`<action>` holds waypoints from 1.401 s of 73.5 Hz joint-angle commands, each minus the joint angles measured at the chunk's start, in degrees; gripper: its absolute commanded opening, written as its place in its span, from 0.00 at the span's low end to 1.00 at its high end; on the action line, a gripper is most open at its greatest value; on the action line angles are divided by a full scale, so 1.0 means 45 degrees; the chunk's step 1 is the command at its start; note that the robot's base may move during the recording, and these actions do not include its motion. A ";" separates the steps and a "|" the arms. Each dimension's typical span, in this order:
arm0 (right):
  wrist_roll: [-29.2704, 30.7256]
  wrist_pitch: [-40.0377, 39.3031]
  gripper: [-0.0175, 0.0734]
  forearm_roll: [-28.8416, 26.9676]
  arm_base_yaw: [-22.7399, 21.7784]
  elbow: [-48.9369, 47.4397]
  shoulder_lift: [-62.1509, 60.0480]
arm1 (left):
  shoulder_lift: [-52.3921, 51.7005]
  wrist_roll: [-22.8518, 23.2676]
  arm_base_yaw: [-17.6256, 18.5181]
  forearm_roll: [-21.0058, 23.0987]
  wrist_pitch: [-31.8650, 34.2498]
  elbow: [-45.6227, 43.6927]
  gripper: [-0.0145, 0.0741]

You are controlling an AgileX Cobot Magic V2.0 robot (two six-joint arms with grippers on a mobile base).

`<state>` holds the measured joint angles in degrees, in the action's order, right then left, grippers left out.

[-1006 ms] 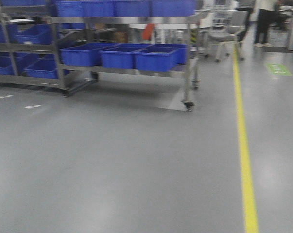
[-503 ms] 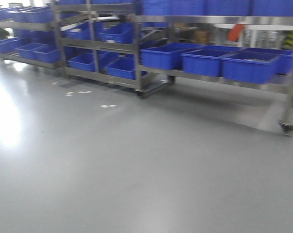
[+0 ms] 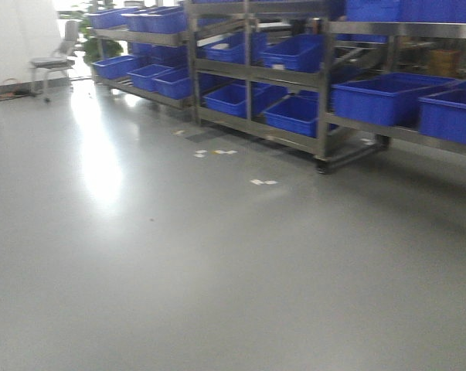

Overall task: Pick and sort blue part to right shelf
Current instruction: 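Drive the base away from the table carrying both bottles, then drive the base toward the rack of blue bins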

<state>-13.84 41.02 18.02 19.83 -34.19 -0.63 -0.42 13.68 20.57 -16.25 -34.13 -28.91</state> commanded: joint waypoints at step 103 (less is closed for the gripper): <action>0.0084 -0.1103 0.51 0.0311 -0.0031 -0.0372 0.0316 | -0.0201 0.0036 0.0080 -0.0112 0.1101 -0.0344 0.52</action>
<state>-13.84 41.06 18.02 19.83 -34.19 -0.63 -0.42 13.68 20.57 -16.25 -34.13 -28.91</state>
